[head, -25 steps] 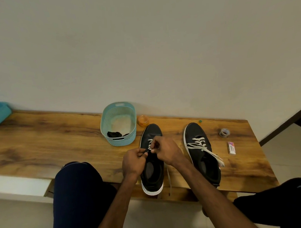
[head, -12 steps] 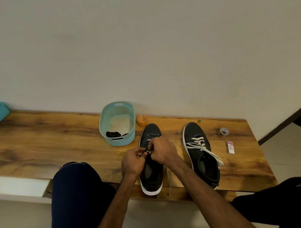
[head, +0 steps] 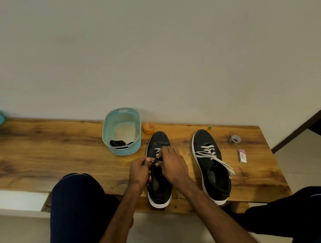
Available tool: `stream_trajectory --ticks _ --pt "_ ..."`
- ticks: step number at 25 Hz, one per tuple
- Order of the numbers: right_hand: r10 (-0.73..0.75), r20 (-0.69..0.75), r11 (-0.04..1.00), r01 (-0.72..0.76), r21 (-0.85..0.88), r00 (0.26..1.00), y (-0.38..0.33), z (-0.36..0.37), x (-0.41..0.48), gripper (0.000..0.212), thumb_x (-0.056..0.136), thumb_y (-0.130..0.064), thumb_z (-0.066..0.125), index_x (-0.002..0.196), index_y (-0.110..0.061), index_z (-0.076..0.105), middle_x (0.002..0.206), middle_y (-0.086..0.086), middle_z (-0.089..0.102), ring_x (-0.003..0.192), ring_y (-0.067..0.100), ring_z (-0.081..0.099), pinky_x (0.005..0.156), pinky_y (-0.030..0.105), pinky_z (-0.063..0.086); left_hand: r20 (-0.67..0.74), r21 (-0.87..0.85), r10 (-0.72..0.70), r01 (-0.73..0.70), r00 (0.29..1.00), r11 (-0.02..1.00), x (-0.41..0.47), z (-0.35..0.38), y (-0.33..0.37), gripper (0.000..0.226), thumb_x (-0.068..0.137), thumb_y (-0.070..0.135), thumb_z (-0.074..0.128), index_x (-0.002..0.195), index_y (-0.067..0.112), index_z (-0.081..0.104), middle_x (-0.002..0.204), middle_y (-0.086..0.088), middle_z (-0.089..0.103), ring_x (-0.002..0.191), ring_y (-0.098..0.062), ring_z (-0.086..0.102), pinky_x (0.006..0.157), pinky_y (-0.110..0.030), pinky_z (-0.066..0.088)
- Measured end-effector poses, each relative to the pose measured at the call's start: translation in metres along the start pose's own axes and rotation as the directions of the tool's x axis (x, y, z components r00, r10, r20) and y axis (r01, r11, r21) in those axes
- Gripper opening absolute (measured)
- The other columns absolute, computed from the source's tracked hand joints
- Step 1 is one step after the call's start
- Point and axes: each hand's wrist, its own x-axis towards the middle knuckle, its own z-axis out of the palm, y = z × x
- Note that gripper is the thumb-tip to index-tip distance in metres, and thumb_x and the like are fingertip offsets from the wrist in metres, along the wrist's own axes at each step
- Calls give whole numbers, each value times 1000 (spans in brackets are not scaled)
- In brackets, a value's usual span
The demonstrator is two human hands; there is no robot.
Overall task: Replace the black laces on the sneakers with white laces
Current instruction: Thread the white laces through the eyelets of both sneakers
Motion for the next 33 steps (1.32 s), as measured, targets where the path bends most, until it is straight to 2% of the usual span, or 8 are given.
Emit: stream_trajectory --ticks 5,9,15,18,25,27,30,33 --pt "91 -115 996 -93 -12 989 7 16 -13 49 86 -29 72 126 -23 43 132 0 46 118 21 43 97 39 40 4 65 74 -74 997 995 -4 6 -2 12 95 13 62 96 13 73 91 6 69 91 -8 62 81 -30 52" --pt "108 -169 992 -116 -39 980 8 16 -17 51 85 -42 71 125 -22 46 129 0 47 117 22 45 97 41 38 18 102 80 -81 997 991 0 7 -5 11 95 16 61 89 20 69 91 5 69 89 -17 66 82 -39 56" --pt "74 -91 996 -78 -46 993 11 12 -17 24 94 -39 60 114 -26 58 122 -5 58 115 18 48 100 41 31 16 8 80 -81 997 997 -8 6 -2 15 96 26 61 93 17 72 85 4 70 79 -10 65 65 -26 51" --pt "39 -122 998 -44 -34 992 9 5 -17 14 96 -35 57 104 -26 64 112 -7 63 110 16 51 98 40 28 60 60 133 -136 989 989 -7 -1 -1 11 89 27 71 94 18 75 87 7 73 81 -9 68 72 -28 55" --pt "10 -114 997 -1 76 993 15 -7 -12 19 97 -32 56 108 -30 72 108 -8 65 107 15 52 96 39 34 35 -46 -22 23 999 999 -6 -1 1 15 96 13 61 88 16 73 78 -22 68 58 -20 54 48 -28 46" --pt "-11 -171 994 29 107 985 14 -8 -11 20 98 -30 55 109 -29 72 105 -7 67 104 16 54 94 39 38 50 -80 -42 46 998 996 -6 -1 1 15 96 13 60 88 14 73 79 -22 67 60 -21 54 49 -28 46" --pt "-97 -76 989 104 102 992 10 -2 -9 21 97 -22 58 111 -23 73 106 0 67 103 21 54 89 39 45 59 -100 -57 63 997 993 -7 -2 1 15 97 13 59 91 12 74 80 -21 67 61 -20 54 48 -27 47" --pt "-52 -68 981 63 183 996 7 0 -9 21 94 -16 63 113 -22 70 106 -1 67 103 19 55 88 35 48 66 -122 -70 77 995 989 -8 -2 1 16 97 13 59 93 10 74 80 -19 68 62 -19 55 47 -26 46"
